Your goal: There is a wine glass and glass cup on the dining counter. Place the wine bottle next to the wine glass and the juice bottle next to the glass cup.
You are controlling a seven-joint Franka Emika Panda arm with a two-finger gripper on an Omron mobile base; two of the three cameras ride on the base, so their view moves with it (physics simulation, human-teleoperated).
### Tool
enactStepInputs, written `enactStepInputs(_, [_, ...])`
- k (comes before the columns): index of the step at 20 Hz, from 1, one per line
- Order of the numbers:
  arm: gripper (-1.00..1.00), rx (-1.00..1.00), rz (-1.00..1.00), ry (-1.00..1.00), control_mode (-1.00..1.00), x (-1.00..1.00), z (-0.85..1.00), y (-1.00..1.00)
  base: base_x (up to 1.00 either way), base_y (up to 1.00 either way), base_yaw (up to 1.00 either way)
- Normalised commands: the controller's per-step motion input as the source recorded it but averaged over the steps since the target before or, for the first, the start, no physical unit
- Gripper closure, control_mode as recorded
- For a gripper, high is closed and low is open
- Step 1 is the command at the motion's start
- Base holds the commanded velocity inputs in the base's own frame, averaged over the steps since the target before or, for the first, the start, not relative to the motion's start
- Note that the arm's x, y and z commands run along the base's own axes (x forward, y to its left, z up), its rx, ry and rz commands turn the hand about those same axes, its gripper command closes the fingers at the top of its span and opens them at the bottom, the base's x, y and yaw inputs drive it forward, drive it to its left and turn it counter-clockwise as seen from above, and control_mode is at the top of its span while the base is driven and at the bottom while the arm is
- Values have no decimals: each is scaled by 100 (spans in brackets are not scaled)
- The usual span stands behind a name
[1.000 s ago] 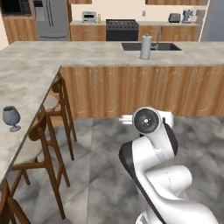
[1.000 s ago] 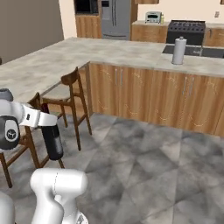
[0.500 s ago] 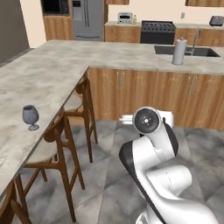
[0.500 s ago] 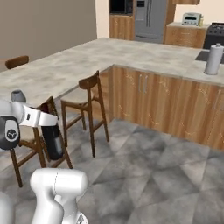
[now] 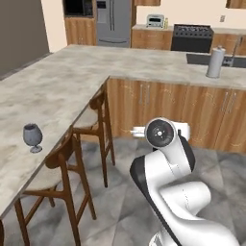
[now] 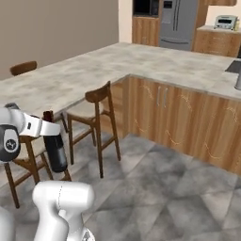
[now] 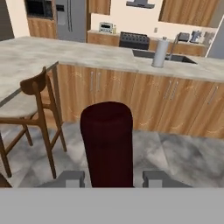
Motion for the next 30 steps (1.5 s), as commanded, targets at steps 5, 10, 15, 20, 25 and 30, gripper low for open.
enactStepInputs(5, [100, 0, 0, 0, 100, 0, 0, 0, 52, -39, 16])
enactStepInputs(10, [100, 0, 0, 0, 100, 0, 0, 0, 63, -37, 16])
enactStepInputs(15, [100, 0, 0, 0, 100, 0, 0, 0, 76, -28, 20])
enactStepInputs(20, [100, 0, 0, 0, 100, 0, 0, 0, 47, -26, 42])
enactStepInputs(25, [100, 0, 0, 0, 100, 0, 0, 0, 39, -21, 55])
enactStepInputs(30, [100, 0, 0, 0, 100, 0, 0, 0, 41, -20, 51])
